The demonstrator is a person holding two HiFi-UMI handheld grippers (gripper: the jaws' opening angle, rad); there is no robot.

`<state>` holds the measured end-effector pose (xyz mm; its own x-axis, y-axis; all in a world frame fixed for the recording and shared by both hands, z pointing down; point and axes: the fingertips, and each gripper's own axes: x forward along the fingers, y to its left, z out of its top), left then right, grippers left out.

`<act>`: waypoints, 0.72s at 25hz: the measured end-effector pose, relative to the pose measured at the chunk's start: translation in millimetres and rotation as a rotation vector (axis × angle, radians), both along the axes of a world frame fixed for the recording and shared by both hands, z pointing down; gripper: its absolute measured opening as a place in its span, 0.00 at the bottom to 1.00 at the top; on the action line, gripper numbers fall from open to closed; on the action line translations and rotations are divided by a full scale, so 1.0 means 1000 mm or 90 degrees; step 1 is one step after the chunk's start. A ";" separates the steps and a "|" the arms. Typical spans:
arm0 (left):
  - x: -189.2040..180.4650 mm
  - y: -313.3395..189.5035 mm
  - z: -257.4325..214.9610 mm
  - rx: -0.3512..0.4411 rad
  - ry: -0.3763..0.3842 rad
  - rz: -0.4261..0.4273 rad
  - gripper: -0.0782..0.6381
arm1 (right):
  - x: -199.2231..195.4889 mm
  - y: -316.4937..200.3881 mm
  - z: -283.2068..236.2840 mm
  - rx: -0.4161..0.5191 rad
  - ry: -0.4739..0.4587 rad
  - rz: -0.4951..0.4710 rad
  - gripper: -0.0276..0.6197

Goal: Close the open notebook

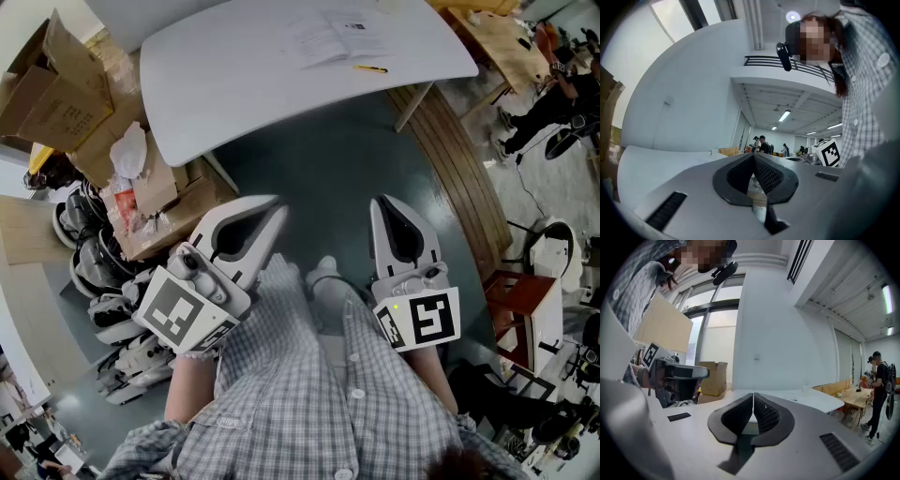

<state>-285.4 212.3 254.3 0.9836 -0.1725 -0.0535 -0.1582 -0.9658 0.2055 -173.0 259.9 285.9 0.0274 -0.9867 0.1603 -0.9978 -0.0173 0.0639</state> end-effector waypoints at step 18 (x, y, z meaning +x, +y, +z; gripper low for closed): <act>-0.006 -0.004 -0.002 0.011 0.006 -0.002 0.12 | -0.006 -0.008 -0.005 0.025 -0.015 0.005 0.08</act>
